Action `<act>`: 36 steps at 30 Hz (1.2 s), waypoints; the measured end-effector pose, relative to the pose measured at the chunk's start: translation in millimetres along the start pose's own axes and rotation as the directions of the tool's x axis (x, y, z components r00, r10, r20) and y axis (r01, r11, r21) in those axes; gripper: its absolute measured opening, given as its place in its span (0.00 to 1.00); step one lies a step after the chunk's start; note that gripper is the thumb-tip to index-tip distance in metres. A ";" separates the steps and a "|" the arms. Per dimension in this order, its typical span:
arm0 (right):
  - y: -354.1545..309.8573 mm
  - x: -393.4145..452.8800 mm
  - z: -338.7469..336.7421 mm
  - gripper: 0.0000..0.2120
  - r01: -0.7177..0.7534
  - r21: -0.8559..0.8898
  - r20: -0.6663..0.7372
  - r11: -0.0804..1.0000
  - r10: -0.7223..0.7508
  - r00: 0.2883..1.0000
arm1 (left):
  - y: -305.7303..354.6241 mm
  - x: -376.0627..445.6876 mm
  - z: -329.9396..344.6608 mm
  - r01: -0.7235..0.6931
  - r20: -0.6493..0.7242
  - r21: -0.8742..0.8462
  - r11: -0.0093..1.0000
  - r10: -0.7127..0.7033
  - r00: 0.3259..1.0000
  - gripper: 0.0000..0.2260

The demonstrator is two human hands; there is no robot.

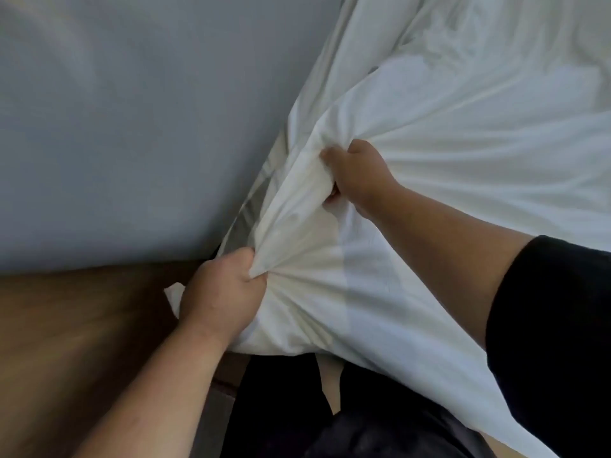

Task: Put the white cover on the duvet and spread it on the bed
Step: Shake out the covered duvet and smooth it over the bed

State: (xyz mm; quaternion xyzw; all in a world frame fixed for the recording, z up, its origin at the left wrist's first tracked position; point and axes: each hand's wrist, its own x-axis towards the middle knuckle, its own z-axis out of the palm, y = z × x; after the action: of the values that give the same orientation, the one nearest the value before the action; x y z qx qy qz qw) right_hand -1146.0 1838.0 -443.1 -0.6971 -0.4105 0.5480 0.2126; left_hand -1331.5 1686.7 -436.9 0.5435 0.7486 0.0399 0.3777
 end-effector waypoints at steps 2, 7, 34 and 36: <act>-26.6 -2.2 25.3 0.09 0.055 0.038 0.060 0.998 -0.058 0.997 | -15.5 -4.6 -37.2 0.045 -0.062 0.037 0.998 -0.042 0.997 0.09; -12.2 11.0 86.0 0.15 -0.013 -0.006 0.226 1.000 0.014 0.974 | -67.2 -9.0 -41.2 0.084 -0.081 0.339 0.937 -0.060 0.995 0.05; 470.9 -217.1 -293.4 0.24 -0.834 -0.473 -0.264 0.283 0.858 0.441 | 108.8 -23.5 251.8 -0.618 0.755 0.555 0.556 -0.025 0.656 0.30; 526.6 -260.8 -330.1 0.23 -0.839 -0.498 -0.233 0.220 0.898 0.373 | 126.0 -37.0 276.1 -0.643 0.760 0.580 0.500 -0.049 0.648 0.30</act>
State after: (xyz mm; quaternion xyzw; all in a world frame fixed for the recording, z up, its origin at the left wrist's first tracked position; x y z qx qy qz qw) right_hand -673.7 1377.1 -580.3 -0.8032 -0.0971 0.4661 -0.3580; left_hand -1060.1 1609.7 -554.7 0.7565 0.3586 -0.4464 0.3159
